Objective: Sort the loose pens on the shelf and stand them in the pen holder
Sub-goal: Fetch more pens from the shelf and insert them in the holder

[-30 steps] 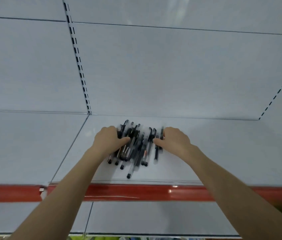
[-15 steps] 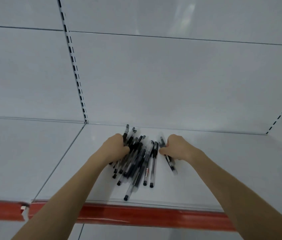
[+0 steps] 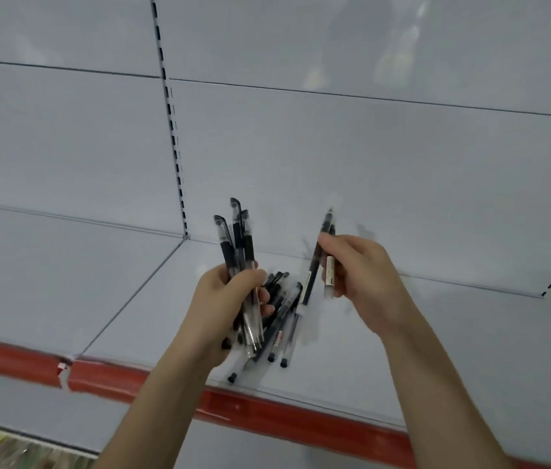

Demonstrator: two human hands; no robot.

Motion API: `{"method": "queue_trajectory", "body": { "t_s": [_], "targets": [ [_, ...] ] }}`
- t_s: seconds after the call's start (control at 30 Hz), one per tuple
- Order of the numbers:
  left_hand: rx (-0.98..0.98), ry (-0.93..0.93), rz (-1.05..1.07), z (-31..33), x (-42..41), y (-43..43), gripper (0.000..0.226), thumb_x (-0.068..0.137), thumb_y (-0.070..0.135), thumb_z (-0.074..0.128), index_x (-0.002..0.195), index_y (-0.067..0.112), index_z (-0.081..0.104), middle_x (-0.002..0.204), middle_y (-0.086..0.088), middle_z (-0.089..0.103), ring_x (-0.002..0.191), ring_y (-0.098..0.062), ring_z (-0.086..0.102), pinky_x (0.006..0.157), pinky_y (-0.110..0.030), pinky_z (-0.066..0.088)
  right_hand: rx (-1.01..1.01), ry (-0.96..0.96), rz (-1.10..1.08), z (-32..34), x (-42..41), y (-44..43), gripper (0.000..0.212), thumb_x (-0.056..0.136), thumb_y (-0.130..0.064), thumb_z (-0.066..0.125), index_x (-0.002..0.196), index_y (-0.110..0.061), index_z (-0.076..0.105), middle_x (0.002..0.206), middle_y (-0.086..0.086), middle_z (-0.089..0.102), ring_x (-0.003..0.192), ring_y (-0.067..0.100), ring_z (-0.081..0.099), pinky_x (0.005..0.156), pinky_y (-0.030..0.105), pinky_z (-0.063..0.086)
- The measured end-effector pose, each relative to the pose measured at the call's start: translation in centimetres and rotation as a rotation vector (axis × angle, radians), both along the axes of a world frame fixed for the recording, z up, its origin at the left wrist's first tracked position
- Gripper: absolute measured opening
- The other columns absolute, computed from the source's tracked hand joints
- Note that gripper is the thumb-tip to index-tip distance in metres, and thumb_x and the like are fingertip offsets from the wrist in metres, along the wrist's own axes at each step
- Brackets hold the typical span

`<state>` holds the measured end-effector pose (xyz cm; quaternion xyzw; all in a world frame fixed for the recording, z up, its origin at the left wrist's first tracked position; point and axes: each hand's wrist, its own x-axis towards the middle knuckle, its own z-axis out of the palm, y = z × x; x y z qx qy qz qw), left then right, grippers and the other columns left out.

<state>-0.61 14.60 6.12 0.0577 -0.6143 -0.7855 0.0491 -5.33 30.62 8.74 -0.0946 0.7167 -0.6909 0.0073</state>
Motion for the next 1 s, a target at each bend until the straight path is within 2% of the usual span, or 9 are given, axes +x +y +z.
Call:
{"method": "queue_trajectory", "body": {
  "t_s": [0.1, 0.23, 0.3, 0.37, 0.47, 0.6, 0.73, 0.87, 1.0],
  "targets": [
    [-0.092, 0.050, 0.082, 0.0, 2.5, 0.6, 0.008, 0.085, 0.010, 0.059, 0.078, 0.008, 0.057, 0.057, 0.000, 0.062, 0.051, -0.012, 0.058, 0.046, -0.019, 0.046, -0.037, 0.005, 0.095, -0.8, 1.9, -2.5, 0.025, 0.088, -0.024, 0.058, 0.070, -0.007, 0.060, 0.056, 0.005, 0.048, 0.048, 0.016, 0.045, 0.044, 0.025, 0.036],
    [-0.097, 0.040, 0.128, 0.0, 6.1, -0.5, 0.006, 0.086, 0.011, 0.059, 0.080, 0.009, 0.062, 0.061, 0.004, 0.068, 0.053, -0.005, 0.063, 0.049, -0.019, 0.051, -0.061, -0.028, 0.221, -1.8, 3.1, -5.9, 0.021, 0.085, -0.028, 0.062, 0.077, -0.009, 0.067, 0.071, 0.014, 0.054, 0.065, 0.025, 0.050, 0.061, 0.039, 0.042],
    [-0.055, 0.024, 0.155, 0.0, 7.9, -1.7, 0.007, 0.087, 0.008, 0.057, 0.082, 0.009, 0.062, 0.065, -0.002, 0.070, 0.050, -0.008, 0.064, 0.044, -0.018, 0.049, -0.053, -0.025, 0.293, -2.2, 3.8, -7.8, 0.018, 0.085, -0.028, 0.062, 0.074, -0.015, 0.067, 0.068, 0.010, 0.054, 0.062, 0.023, 0.049, 0.059, 0.036, 0.041],
    [-0.072, 0.037, 0.215, -0.2, 9.4, -3.2, 0.005, 0.086, 0.007, 0.058, 0.084, 0.009, 0.062, 0.071, -0.005, 0.072, 0.059, -0.014, 0.069, 0.048, -0.018, 0.050, -0.034, -0.016, 0.378, -2.5, 4.7, -10.0, 0.016, 0.085, -0.027, 0.062, 0.076, -0.015, 0.065, 0.063, 0.008, 0.051, 0.055, 0.019, 0.046, 0.052, 0.028, 0.039],
    [-0.113, 0.053, 0.345, -1.0, 11.6, -6.0, 0.007, 0.084, 0.006, 0.060, 0.081, 0.012, 0.062, 0.067, -0.004, 0.069, 0.064, -0.018, 0.068, 0.054, -0.019, 0.052, -0.003, 0.012, 0.527, -2.5, 6.5, -13.5, 0.011, 0.085, -0.023, 0.062, 0.081, -0.013, 0.064, 0.060, 0.001, 0.053, 0.043, 0.007, 0.044, 0.042, 0.017, 0.037],
    [-0.120, 0.042, 0.481, -1.6, 14.9, -10.4, 0.008, 0.084, 0.009, 0.061, 0.092, 0.011, 0.061, 0.065, -0.005, 0.067, 0.060, -0.012, 0.064, 0.052, -0.020, 0.051, -0.076, -0.032, 0.701, -2.3, 9.1, -19.0, 0.006, 0.084, -0.015, 0.062, 0.083, -0.009, 0.063, 0.060, 0.000, 0.059, 0.041, 0.008, 0.048, 0.040, 0.019, 0.043],
    [-0.100, 0.031, 0.603, -1.9, 18.9, -16.4, 0.007, 0.084, 0.011, 0.061, 0.091, 0.010, 0.060, 0.063, -0.001, 0.067, 0.056, -0.008, 0.062, 0.051, -0.018, 0.051, -0.030, -0.004, 0.817, -2.7, 11.1, -26.2, 0.008, 0.083, -0.016, 0.064, 0.088, -0.010, 0.066, 0.073, 0.006, 0.063, 0.061, 0.017, 0.054, 0.059, 0.031, 0.046],
    [-0.134, 0.021, 0.702, -2.2, 24.2, -24.1, 0.010, 0.083, 0.012, 0.061, 0.093, 0.010, 0.060, 0.063, 0.000, 0.066, 0.056, -0.006, 0.062, 0.052, -0.015, 0.050, -0.146, -0.070, 0.866, -2.3, 14.4, -35.4, 0.008, 0.085, -0.017, 0.061, 0.089, -0.010, 0.064, 0.071, 0.001, 0.067, 0.060, 0.012, 0.061, 0.052, 0.021, 0.047],
    [-0.186, -0.005, 0.780, -2.3, 29.4, -31.5, 0.009, 0.083, 0.013, 0.062, 0.091, 0.012, 0.061, 0.062, 0.000, 0.065, 0.054, -0.005, 0.061, 0.051, -0.015, 0.049, -0.183, -0.007, 0.886, -1.9, 18.6, -44.2, 0.004, 0.086, -0.013, 0.060, 0.089, -0.015, 0.062, 0.065, -0.001, 0.068, 0.053, 0.011, 0.063, 0.049, 0.020, 0.050]
  ]
}}
